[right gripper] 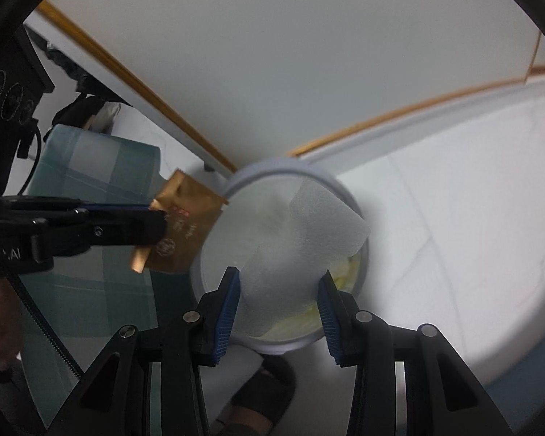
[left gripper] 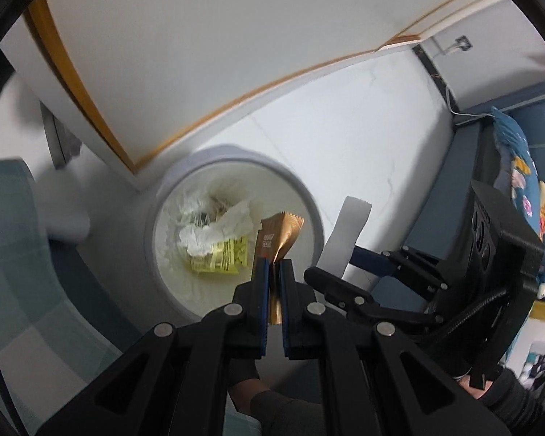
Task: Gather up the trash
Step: 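Open both grippers to drop the foam and sachet into the bin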
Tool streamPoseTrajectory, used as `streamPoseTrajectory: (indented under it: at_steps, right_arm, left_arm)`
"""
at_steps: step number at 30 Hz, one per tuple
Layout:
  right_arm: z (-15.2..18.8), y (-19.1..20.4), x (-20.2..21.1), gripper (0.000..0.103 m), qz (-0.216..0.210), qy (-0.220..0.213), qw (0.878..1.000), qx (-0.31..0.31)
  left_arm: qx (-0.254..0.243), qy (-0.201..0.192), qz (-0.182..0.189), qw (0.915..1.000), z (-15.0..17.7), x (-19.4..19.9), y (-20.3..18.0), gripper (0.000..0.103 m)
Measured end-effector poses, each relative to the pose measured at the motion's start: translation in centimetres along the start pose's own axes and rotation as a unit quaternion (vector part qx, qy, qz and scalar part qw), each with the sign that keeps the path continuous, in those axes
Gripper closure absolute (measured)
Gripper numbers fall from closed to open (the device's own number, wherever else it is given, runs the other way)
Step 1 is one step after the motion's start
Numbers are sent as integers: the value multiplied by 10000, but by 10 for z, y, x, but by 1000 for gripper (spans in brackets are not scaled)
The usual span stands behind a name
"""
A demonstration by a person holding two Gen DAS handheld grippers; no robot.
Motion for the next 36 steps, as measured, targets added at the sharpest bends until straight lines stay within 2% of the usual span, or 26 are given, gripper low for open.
streamPoseTrajectory:
  at_steps: [8,11,17,20,22,24,31,35,36]
  right_arm:
    - [-5,-8,-40,62,-378,379,9980,-350]
    - [-5,-10,-53,62,-510,504,9964,-457]
    - [-1,-6,-66,61,-474,758,9950,-447]
    - [0,-3,-73,60,-406,782,9954,-372]
    - [2,-4,-75,58,-380,825,9951,-399]
    - [5,-7,-73,51,-360,817,9950,-442]
    - [16,-14,-59,49,-393,647,9960,-484]
    - [22,-24,-46,46,-396,507,9959,-638]
    - [24,-27,-42,42,-379,456,9959,-687]
  left_arm:
    - [514,255,170,9982,-8,-16,14,101]
    - [591,314,124,9977,-8,-21,19,101]
    - [829,427,131,9956,-10,-28,22,100]
    - [890,419,81,9951,-11,-27,22,99]
    - [869,378,78,9955,-11,-26,23,94]
    - [950,326,118,9949,-10,-23,25,93]
    - [925,439,5,9947,-6,-25,29,92]
    - [850,363,-202,9955,-1,-20,24,73]
    - [790,312,-260,9960,1,-17,23,73]
Point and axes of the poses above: each gripper's, at about its wrist camera, not at the fingertips, and x roughly against the way its jaws point, y to its left, z to its underside, the point moved 3 cm from there along -x, roughly the way its jaws point, and after that the axes turned 12 degrees about y, right-handed, at the moved point
